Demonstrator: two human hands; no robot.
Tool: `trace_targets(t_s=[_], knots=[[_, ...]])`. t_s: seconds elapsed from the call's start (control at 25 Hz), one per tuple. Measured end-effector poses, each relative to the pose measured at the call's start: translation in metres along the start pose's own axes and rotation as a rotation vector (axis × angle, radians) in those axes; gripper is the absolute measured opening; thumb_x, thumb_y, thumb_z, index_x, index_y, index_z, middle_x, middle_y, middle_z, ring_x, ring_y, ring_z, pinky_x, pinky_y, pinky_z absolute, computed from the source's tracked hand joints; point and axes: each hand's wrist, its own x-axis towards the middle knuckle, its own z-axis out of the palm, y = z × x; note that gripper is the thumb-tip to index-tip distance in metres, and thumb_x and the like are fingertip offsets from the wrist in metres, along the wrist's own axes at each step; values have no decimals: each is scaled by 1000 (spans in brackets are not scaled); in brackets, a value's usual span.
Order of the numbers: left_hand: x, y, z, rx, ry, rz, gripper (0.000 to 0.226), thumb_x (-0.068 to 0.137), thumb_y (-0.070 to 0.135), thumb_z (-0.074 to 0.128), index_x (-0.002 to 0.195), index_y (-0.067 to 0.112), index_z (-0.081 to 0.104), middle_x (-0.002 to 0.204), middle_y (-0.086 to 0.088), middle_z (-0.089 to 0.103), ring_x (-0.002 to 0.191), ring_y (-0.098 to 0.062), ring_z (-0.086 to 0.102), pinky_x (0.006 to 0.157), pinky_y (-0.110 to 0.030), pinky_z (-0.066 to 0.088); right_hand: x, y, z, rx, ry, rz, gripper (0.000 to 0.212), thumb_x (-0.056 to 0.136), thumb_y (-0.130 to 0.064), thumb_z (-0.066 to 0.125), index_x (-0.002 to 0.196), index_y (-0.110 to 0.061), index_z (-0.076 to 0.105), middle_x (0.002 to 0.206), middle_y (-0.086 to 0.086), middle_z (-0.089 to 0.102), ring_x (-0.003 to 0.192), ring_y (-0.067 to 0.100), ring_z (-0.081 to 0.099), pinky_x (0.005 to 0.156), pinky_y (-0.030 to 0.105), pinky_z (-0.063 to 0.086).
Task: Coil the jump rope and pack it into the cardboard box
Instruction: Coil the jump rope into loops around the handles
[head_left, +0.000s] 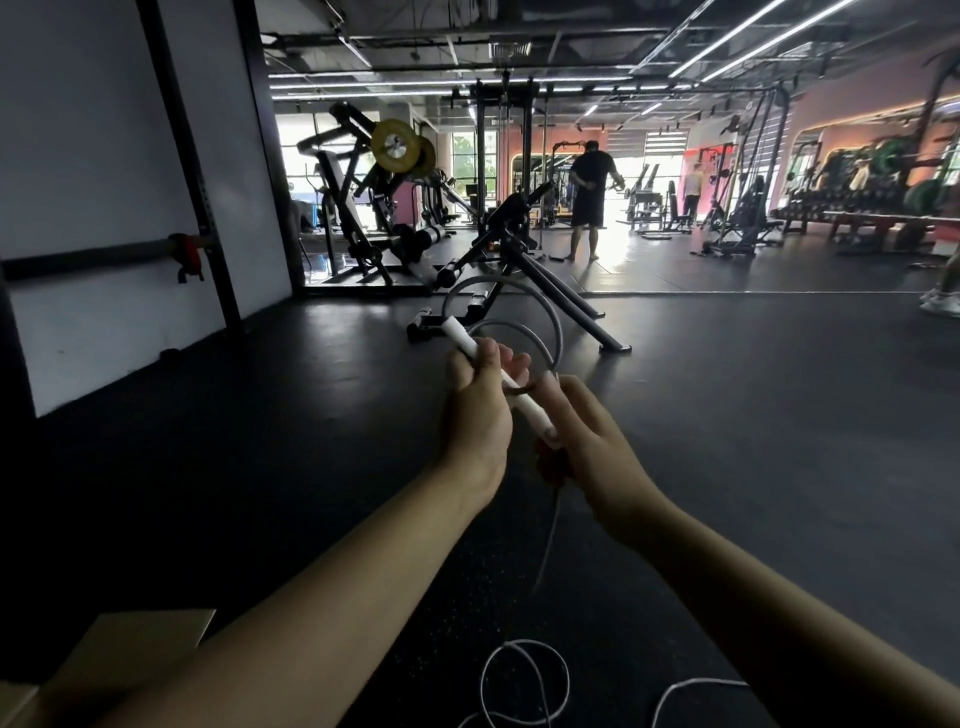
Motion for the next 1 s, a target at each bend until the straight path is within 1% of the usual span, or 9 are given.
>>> trace_targets(t_s=[0.16, 0.28, 0.4, 0.48, 0.56, 0.64, 0.76, 0.88, 1.0], knots=[[-3, -7, -14, 107, -31, -23, 22, 108, 28, 43, 120, 13, 54, 105, 3, 72, 98, -12, 71, 102, -36, 52, 10, 5, 5, -72, 164, -30, 50, 95, -54, 61, 102, -5, 60, 75, 3, 52, 64, 18, 46, 54, 34, 41], [1, -6, -42, 70, -2, -112, 32, 102, 26, 56, 122, 3, 62, 112, -13, 74, 105, -27, 73, 94, -39, 58, 14, 0, -3, -160, 76, -42, 25, 101, -35, 58, 92, -13, 57, 71, -2, 51, 64, 18, 45, 55, 36, 39], [5, 0, -67, 145, -24, -152, 22, 93, 17, 68, 115, 9, 67, 113, -18, 73, 95, -23, 74, 84, -36, 60, 16, -9, -14, -461, -50, -95, 19, 105, -29, 47, 95, -16, 55, 76, -3, 54, 70, 17, 50, 65, 41, 44], [15, 11, -81, 268, -30, -131, 47, 85, 12, 77, 127, 19, 59, 126, -13, 70, 105, -21, 71, 90, -36, 57, 16, -14, -21, -643, -132, -120, 16, 107, -24, 43, 98, -17, 54, 78, -3, 54, 70, 16, 50, 68, 41, 47], [24, 28, -90, 590, -159, 57, 69, 77, 25, 85, 137, 29, 51, 135, 0, 63, 123, -16, 60, 100, -32, 49, 17, -22, -28, -723, -224, -103, 15, 107, -24, 42, 101, -18, 54, 81, -2, 56, 71, 15, 53, 71, 43, 50], [28, 45, -84, 993, -477, 247, 79, 70, 48, 88, 139, 36, 51, 138, 14, 61, 129, -2, 54, 107, -27, 41, 19, -28, -31, -786, -315, -91, 13, 107, -26, 44, 102, -19, 54, 84, -3, 57, 73, 14, 54, 75, 43, 52], [26, 56, -55, 1381, -759, 227, 67, 72, 49, 86, 131, 34, 59, 119, 17, 70, 108, 3, 63, 90, -20, 49, 26, -32, -30, -781, -405, -157, 18, 104, -29, 51, 109, -12, 51, 94, -1, 62, 82, 14, 56, 84, 46, 50], [31, 54, -40, 1490, -798, 169, 35, 78, 44, 83, 102, 21, 72, 89, 1, 76, 83, -14, 71, 76, -38, 56, 23, -34, -29, -652, -427, -174, 47, 94, -59, 53, 112, -18, 40, 106, 9, 75, 92, 30, 69, 86, 53, 55], [28, 49, -43, 1301, -876, 37, 30, 87, 39, 76, 100, 12, 73, 81, 0, 78, 74, -10, 73, 78, -32, 55, 20, -34, -37, -607, -456, -204, 33, 99, -49, 52, 113, -22, 40, 96, 14, 76, 77, 33, 63, 75, 58, 52]])
